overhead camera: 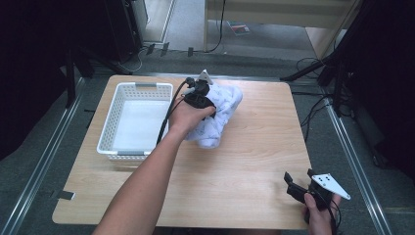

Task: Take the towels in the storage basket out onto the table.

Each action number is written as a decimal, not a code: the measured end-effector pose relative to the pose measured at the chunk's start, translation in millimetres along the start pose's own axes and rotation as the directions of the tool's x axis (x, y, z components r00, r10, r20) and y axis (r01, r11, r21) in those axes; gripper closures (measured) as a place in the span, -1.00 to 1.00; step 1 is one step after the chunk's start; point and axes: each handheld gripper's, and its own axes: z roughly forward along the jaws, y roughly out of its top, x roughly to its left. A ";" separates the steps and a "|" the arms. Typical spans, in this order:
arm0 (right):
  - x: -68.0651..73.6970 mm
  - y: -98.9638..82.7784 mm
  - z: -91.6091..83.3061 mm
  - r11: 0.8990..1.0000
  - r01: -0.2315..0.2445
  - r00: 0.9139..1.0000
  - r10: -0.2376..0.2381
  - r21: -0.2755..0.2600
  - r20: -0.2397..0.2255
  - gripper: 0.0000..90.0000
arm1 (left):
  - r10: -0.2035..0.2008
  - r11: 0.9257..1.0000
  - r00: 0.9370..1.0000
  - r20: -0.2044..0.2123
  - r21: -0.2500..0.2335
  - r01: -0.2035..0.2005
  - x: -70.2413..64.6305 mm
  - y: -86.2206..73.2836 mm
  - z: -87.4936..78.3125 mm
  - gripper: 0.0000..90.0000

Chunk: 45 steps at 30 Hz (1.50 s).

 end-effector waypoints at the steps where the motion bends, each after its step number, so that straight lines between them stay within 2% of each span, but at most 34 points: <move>1: 0.1 0.0 -0.1 1.000 -0.002 1.000 0.002 0.002 0.000 -0.71 | 0.004 1.000 1.000 0.001 0.003 -0.004 -1.9 -0.5 3.7 0.35; 5: -0.7 -0.1 -0.1 1.000 -0.007 1.000 0.007 -0.002 -0.001 -0.71 | -0.007 1.000 1.000 0.015 0.023 0.006 -6.2 -5.4 20.9 0.33; 6: -0.7 0.0 0.0 1.000 -0.003 1.000 0.003 -0.004 -0.002 -0.71 | -0.007 1.000 1.000 0.015 0.023 0.006 -6.2 -5.4 20.9 0.33; 8: -0.1 0.0 0.0 1.000 0.002 1.000 -0.002 0.000 -0.002 -0.71 | -0.015 0.999 1.000 0.023 0.046 0.014 -7.8 -10.4 35.9 0.33; 12: 0.1 -0.1 0.0 1.000 0.002 1.000 -0.002 -0.001 0.000 -0.71 | -0.019 0.998 0.999 0.032 0.057 0.017 -9.3 -14.2 48.1 0.32; 15: 0.4 0.0 0.0 1.000 0.003 1.000 -0.003 0.001 0.002 -0.71 | -0.023 0.998 0.999 0.027 0.061 0.021 -10.4 -17.4 57.8 0.25; 17: 0.4 0.0 0.2 1.000 0.004 1.000 -0.004 0.001 0.000 -0.71 | -0.007 0.997 0.999 0.034 0.080 0.004 -11.7 -19.6 64.6 0.07; 18: 0.3 0.0 0.1 1.000 0.003 1.000 -0.003 0.000 0.000 -0.71 | 0.002 0.994 0.999 0.040 0.105 -0.006 -12.2 -19.7 67.3 -0.11; 20: 0.2 0.0 0.1 1.000 0.002 1.000 -0.002 0.000 -0.001 -0.71 | 0.008 0.994 0.999 0.053 0.112 -0.014 -12.7 -20.0 67.5 -0.31; 21: 0.2 0.0 0.1 1.000 0.002 1.000 -0.002 0.001 -0.001 -0.71 | -0.003 0.996 0.998 0.062 0.092 -0.003 -12.7 -19.2 64.7 -0.43; 22: 0.3 0.0 0.1 1.000 0.002 1.000 -0.002 0.001 -0.001 -0.71 | -0.003 0.996 0.998 0.062 0.092 -0.003 -12.7 -19.2 64.7 -0.60; 23: 0.3 0.0 0.0 1.000 0.003 1.000 -0.003 0.000 -0.001 -0.71 | -0.025 0.997 0.997 0.070 0.080 0.019 -11.8 -17.7 60.1 -0.71; 25: 0.3 -0.1 0.1 1.000 0.003 1.000 -0.003 0.000 0.000 -0.71 | -0.029 0.997 0.997 0.071 0.071 0.024 -10.8 -17.4 57.5 -0.76; 28: 0.5 0.0 0.0 1.000 0.004 1.000 -0.004 0.000 0.001 -0.71 | -0.044 0.997 0.998 0.038 0.065 0.041 -4.1 -16.2 48.2 -1.00; 32: 1.0 0.1 0.2 1.000 0.007 1.000 -0.007 0.005 0.002 -0.71 | -0.065 0.997 0.998 0.008 0.044 0.064 7.1 -16.5 35.3 -1.00; 36: 1.2 0.0 0.2 1.000 0.011 1.000 -0.011 0.004 0.004 -0.71 | -0.088 0.996 0.996 0.017 0.016 0.088 20.6 -16.8 20.3 -1.00; 38: 1.3 0.0 0.3 1.000 0.013 1.000 -0.013 0.004 0.004 -0.71 | -0.097 0.995 0.995 0.004 0.001 0.097 28.6 -17.5 12.7 -1.00; 44: 1.6 0.0 0.3 1.000 0.013 1.000 -0.013 0.005 0.006 -0.71 | -0.141 0.989 0.990 -0.014 -0.036 0.141 63.0 -20.7 -13.2 -1.00; 45: 1.7 0.0 0.3 1.000 0.013 1.000 -0.013 0.005 0.007 -0.71 | -0.151 0.987 0.988 -0.027 -0.050 0.149 74.9 -23.2 -21.2 -1.00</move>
